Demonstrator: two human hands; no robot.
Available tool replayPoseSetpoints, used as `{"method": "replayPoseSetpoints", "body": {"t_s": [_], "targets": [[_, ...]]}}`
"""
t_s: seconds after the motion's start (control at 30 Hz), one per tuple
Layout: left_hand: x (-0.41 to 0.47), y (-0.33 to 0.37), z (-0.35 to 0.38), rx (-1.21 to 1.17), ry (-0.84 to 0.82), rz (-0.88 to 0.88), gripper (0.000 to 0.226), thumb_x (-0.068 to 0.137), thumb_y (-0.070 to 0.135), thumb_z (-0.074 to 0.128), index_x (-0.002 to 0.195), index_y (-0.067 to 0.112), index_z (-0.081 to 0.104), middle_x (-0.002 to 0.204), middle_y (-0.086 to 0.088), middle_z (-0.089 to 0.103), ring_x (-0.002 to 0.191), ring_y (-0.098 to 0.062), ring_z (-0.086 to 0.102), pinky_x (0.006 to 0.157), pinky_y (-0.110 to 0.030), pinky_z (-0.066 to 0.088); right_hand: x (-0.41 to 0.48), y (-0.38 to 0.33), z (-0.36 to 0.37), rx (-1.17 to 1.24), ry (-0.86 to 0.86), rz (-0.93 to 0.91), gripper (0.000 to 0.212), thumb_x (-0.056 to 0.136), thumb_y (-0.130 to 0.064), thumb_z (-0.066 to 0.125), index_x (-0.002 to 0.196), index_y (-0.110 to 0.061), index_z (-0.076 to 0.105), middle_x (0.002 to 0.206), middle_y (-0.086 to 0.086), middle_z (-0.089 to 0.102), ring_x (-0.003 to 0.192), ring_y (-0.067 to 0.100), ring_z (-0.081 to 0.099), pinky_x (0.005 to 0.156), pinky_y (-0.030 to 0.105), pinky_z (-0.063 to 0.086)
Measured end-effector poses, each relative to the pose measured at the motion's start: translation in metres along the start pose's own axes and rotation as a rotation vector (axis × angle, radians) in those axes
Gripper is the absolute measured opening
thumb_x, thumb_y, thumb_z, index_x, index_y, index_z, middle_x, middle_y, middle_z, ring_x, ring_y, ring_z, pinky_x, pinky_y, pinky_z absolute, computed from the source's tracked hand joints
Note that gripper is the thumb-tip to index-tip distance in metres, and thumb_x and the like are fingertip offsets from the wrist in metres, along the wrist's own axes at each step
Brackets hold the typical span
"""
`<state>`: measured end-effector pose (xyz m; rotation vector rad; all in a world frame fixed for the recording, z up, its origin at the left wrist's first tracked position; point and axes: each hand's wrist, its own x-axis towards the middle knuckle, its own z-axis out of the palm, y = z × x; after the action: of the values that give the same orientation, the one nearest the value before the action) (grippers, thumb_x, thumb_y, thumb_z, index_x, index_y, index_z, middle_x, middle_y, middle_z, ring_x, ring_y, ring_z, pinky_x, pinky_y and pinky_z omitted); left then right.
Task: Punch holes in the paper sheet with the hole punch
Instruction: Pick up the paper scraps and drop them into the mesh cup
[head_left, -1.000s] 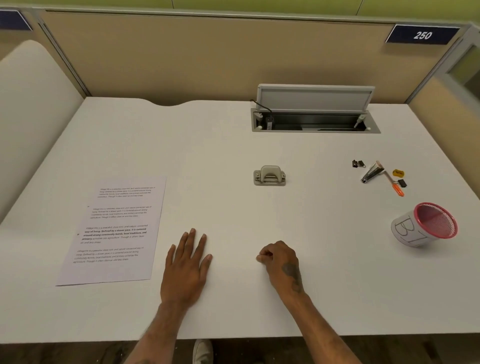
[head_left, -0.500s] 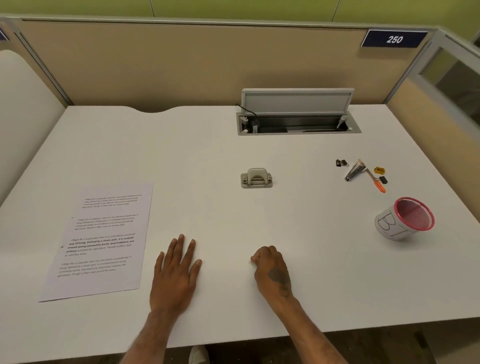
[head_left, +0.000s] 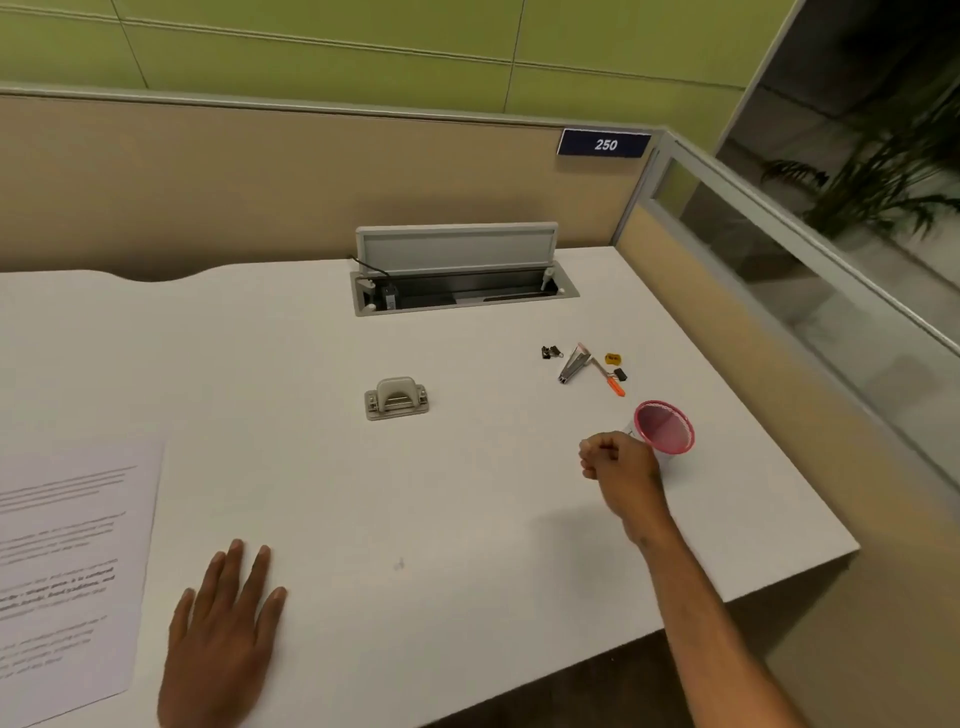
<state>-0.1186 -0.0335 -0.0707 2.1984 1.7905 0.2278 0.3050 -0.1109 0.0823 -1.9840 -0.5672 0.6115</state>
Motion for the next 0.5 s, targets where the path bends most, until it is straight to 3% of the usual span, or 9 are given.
{"method": "replayPoseSetpoints", "body": {"t_s": [0.07,0.17,0.27,0.37,0.5], "targets": [[0.001,0.004,-0.002,0.008,0.027,0.001,0.072,0.086,0.059,0.019,0.148,0.028,0.040,0.159,0.000,0.033,0.145,-0.022,0.033,0.114,-0.050,0.024,0.030,-0.006,-0.037,-0.111,0.091,-0.038,0.015,0.089,-0.005,0.055,0.082,-0.004,0.068,0.079,0.008,0.067,0.073,0.021,0.061,0.069,0.024,0.054],[0.002,0.008,-0.003,0.017,0.036,0.005,0.075,0.084,0.059,0.022,0.145,0.024,0.045,0.156,-0.004,0.039,0.141,-0.026,0.038,0.111,-0.052,0.028,0.065,-0.009,-0.076,-0.403,0.168,-0.044,0.021,0.090,-0.014,0.055,0.094,-0.005,0.073,0.094,0.010,0.070,0.092,0.028,0.062,0.077,0.033,0.052],[0.002,0.009,-0.004,0.019,0.044,0.009,0.075,0.084,0.059,0.021,0.146,0.024,0.045,0.156,-0.004,0.038,0.142,-0.026,0.037,0.112,-0.052,0.028,0.084,-0.007,-0.092,-0.506,0.140,-0.060,0.018,0.089,-0.009,0.057,0.093,-0.005,0.075,0.102,0.012,0.072,0.095,0.029,0.063,0.066,0.027,0.045],[0.002,0.011,-0.006,0.021,0.033,0.005,0.075,0.084,0.059,0.020,0.146,0.025,0.044,0.157,-0.003,0.037,0.143,-0.025,0.036,0.113,-0.051,0.027,0.094,-0.004,-0.095,-0.601,0.099,-0.056,0.017,0.090,-0.005,0.059,0.095,-0.006,0.075,0.107,0.014,0.071,0.100,0.031,0.061,0.065,0.026,0.045],[0.002,0.010,-0.006,0.018,0.015,-0.003,0.076,0.084,0.061,0.017,0.149,0.027,0.039,0.159,-0.001,0.032,0.146,-0.022,0.031,0.116,-0.049,0.023,0.100,-0.002,-0.095,-0.667,0.092,-0.060,0.021,0.092,-0.001,0.057,0.103,-0.003,0.075,0.116,0.017,0.069,0.109,0.035,0.060,0.086,0.039,0.054]]}}
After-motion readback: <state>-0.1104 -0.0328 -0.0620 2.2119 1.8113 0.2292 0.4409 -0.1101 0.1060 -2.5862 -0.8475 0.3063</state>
